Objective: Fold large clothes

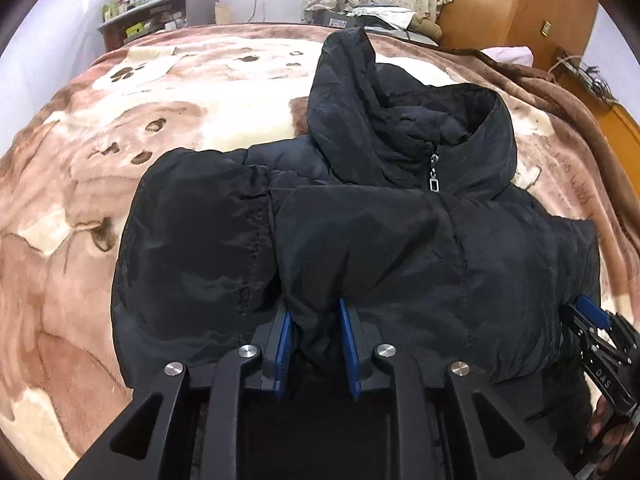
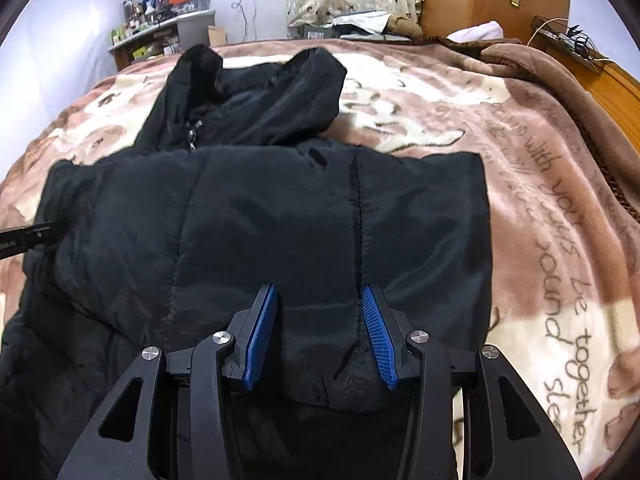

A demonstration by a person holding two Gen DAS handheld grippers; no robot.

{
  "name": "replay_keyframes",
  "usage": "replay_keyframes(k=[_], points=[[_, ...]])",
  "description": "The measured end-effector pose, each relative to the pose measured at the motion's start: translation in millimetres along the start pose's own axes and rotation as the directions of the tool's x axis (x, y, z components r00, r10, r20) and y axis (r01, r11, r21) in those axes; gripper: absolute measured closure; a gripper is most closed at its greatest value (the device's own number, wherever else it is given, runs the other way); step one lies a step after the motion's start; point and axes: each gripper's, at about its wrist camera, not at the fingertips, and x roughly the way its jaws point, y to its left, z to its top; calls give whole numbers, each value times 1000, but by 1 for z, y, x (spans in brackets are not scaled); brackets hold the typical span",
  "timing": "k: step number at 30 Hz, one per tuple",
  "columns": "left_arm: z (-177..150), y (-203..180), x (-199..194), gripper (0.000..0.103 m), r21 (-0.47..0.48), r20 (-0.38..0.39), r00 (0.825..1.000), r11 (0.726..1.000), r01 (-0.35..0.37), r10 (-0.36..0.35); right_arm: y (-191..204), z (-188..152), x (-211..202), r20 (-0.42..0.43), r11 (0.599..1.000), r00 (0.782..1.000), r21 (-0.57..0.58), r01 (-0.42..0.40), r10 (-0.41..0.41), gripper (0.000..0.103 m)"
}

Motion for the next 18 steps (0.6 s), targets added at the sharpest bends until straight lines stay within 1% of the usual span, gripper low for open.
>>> replay_keyframes(k=[2, 3, 5, 7, 9, 10, 11, 12, 13, 15, 16, 18], points=[[-1, 0, 6, 74, 0, -7, 1000, 1000, -7, 7, 0, -2, 8, -9, 1000, 1000, -1, -2, 2, 57], [-2, 1, 10, 71, -8, -16, 1000, 1000, -8, 8, 0, -3, 12, -22, 1000, 1000, 5, -5, 5, 57], [-4, 2, 14, 67, -17, -26, 999, 1000, -20, 20, 0, -4, 17, -26, 1000, 1000, 3, -6, 6, 57], [-5, -2, 14, 64, 17, -19, 999, 999, -47, 48, 2, -3, 21, -33, 1000, 999, -13, 0, 0, 57], [-3, 0, 11, 57, 12, -30, 998, 998, -57, 58, 4, -1, 21, -50, 1000, 999, -24, 11, -12, 57], [-2, 1, 8, 56, 7, -31, 998, 998, -58, 58, 5, 2, 17, -60, 1000, 998, -22, 19, -20, 57], [-1, 3, 4, 54, 3, -26, 998, 998, -56, 56, 5, 3, 12, -49, 1000, 998, -10, 24, -24, 57], [-1, 4, -3, 50, 3, -12, 999, 999, -50, 50, 4, 6, 3, -18, 1000, 1000, 6, 18, -18, 57], [0, 4, -8, 48, 10, -2, 999, 999, -50, 50, 4, 9, -6, 21, 1000, 1000, 19, -3, 3, 56], [-1, 3, -21, 40, 23, 31, 998, 998, -64, 63, 8, 16, -20, 71, 998, 997, 39, -44, 41, 56], [0, 1, -27, 39, 39, 56, 996, 997, -73, 70, 10, 19, -24, 84, 997, 994, 44, -67, 63, 56], [0, -4, -39, 38, 55, 109, 991, 995, -85, 79, 19, 27, -26, 96, 993, 990, 43, -112, 107, 52]])
